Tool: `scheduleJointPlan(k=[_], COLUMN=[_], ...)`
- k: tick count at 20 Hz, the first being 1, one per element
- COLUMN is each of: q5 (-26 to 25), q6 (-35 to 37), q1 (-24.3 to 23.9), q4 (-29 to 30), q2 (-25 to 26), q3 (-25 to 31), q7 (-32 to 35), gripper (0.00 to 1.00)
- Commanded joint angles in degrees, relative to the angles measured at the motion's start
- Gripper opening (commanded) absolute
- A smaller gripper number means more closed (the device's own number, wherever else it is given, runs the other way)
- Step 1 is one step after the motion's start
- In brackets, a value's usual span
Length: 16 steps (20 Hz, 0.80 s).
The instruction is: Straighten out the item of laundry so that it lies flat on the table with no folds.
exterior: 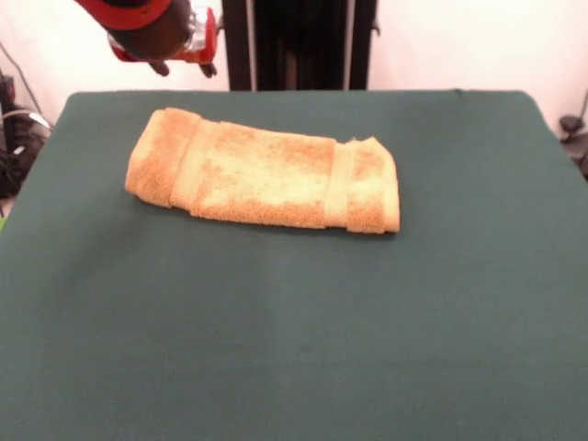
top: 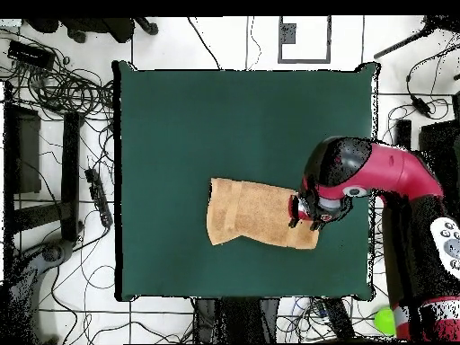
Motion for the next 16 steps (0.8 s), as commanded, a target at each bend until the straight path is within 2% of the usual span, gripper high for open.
scheduleJointPlan(k=[1, 6, 8, 12, 16], q5=[-0.53, -0.22, -0.32, -0.84, -0.57], q6=[-17.40, -18.10, -19.29, -20.08, -20.19], q1=[-1.39, -0.21, 0.48, -1.30, -3.74], q4=[8.77, 8.91, 8.68, 6.09, 2.97], q2=[-7.14, -7.42, -5.98, -3.22, -0.24], q3=[1.32, 1.23, 1.17, 2.97, 3.89], q7=[-0.10, 1.23, 1.97, -4.20, -7.38], gripper=[1.00, 1.00, 1.00, 1.00, 1.00])
